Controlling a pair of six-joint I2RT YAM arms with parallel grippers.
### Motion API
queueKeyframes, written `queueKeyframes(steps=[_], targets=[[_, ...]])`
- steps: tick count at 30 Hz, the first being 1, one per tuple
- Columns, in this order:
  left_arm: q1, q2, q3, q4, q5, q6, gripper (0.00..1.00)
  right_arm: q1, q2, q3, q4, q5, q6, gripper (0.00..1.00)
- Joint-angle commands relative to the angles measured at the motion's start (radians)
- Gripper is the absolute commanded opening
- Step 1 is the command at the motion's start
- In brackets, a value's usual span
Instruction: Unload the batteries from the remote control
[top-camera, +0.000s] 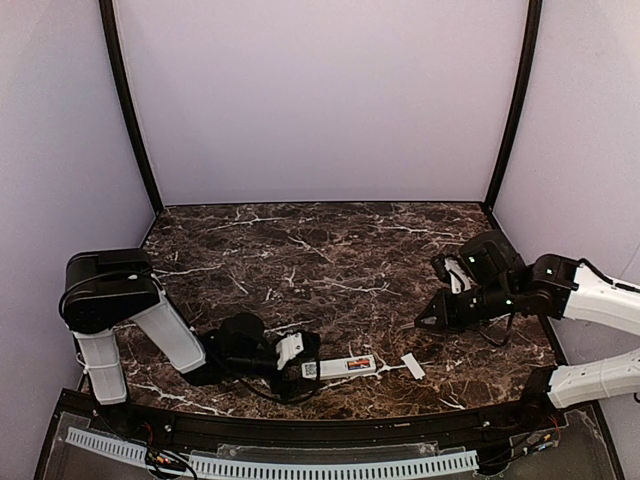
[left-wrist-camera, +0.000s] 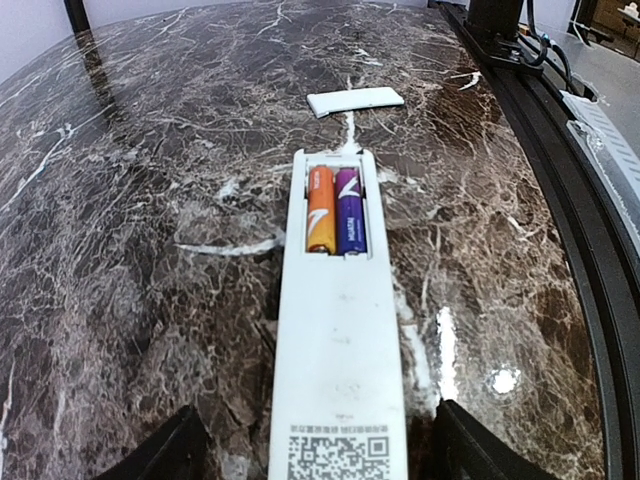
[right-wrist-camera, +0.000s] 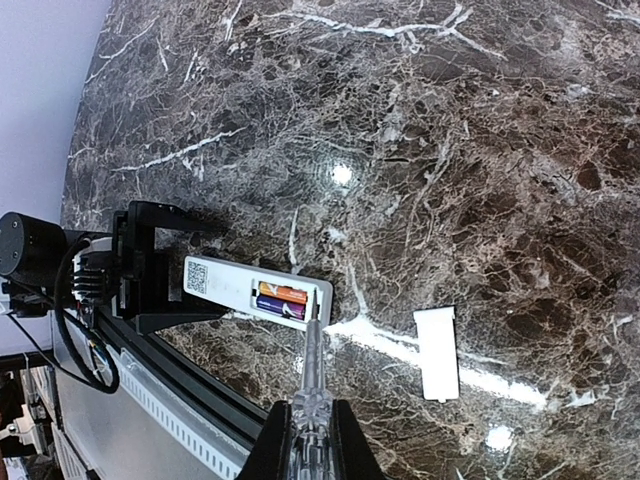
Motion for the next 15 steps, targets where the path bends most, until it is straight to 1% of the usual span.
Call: queueKeyframes(steps=[1,15], targets=[[0.0,0.022,0.038,-0.03,0.02,0.041,0.76,-0.008,0.018,0.016,0.036,0.003,-0.019,0.0],[0.0,0.059,0.092,-0.101,0.041,0.088,0.6,-0.013,0.032,0.009,0.049,-0.006,-0.037,0.0]])
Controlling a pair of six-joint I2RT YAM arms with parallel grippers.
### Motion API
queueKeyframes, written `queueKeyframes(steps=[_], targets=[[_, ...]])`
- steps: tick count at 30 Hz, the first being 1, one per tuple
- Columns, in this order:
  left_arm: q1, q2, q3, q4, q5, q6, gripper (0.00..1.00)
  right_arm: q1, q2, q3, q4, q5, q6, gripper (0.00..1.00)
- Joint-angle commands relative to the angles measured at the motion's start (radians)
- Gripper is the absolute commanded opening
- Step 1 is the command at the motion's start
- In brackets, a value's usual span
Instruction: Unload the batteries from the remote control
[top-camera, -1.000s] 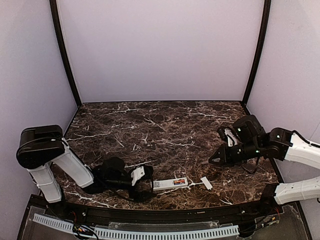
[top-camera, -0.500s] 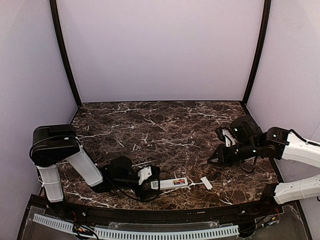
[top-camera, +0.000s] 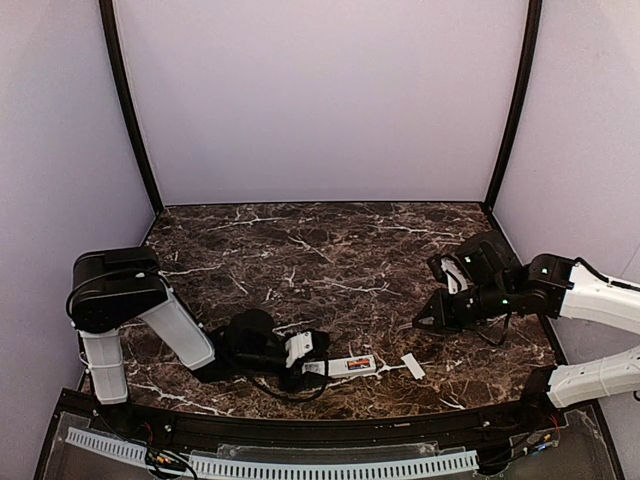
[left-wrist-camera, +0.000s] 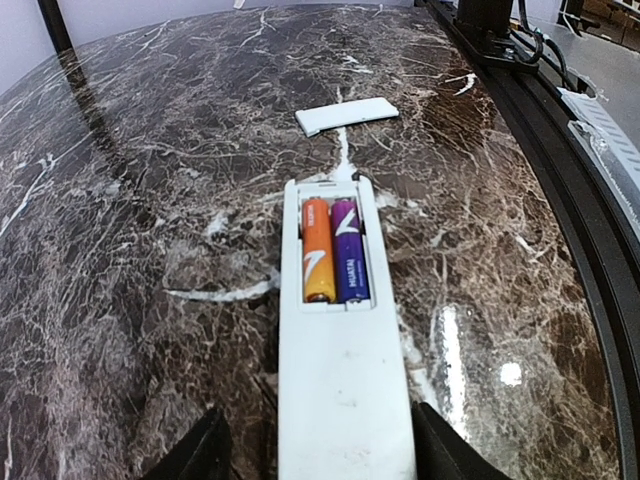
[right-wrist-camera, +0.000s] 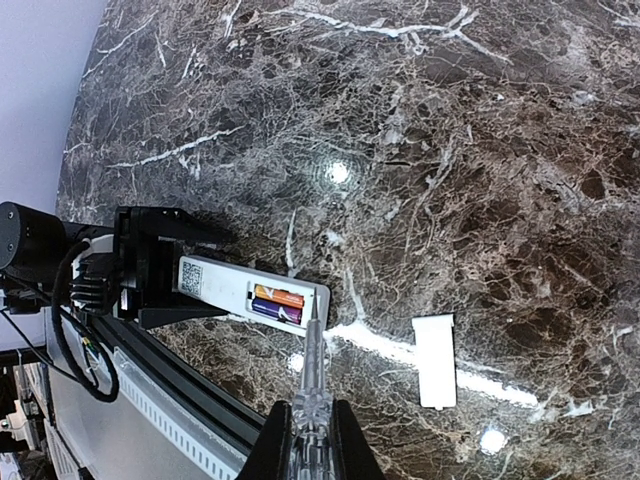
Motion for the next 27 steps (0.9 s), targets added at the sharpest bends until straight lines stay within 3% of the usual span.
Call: queueKeyframes(steps=[1,6,16,27], targets=[[0.0,0.015,0.018,-0.072,0.015,0.029,0.59,-0.013,0.001,0.008,0.032,-0.006,-0.011,0.0],[-0.001,0.016,0.035,-0.1,0.022,0.038,0.47,-0.012,-0.003,0.005,0.034,-0.011,-0.01,0.0],[-0.001,-0.085,0.055,-0.189,0.017,0.042,0.03,-0.013,-0.036,0.007,0.036,-0.02,-0.003,0.0],[-0.015,-0.406,0.058,-0.438,-0.111,0.083,0.0,-0.013,-0.031,0.092,0.025,-0.022,-0.053,0.0]])
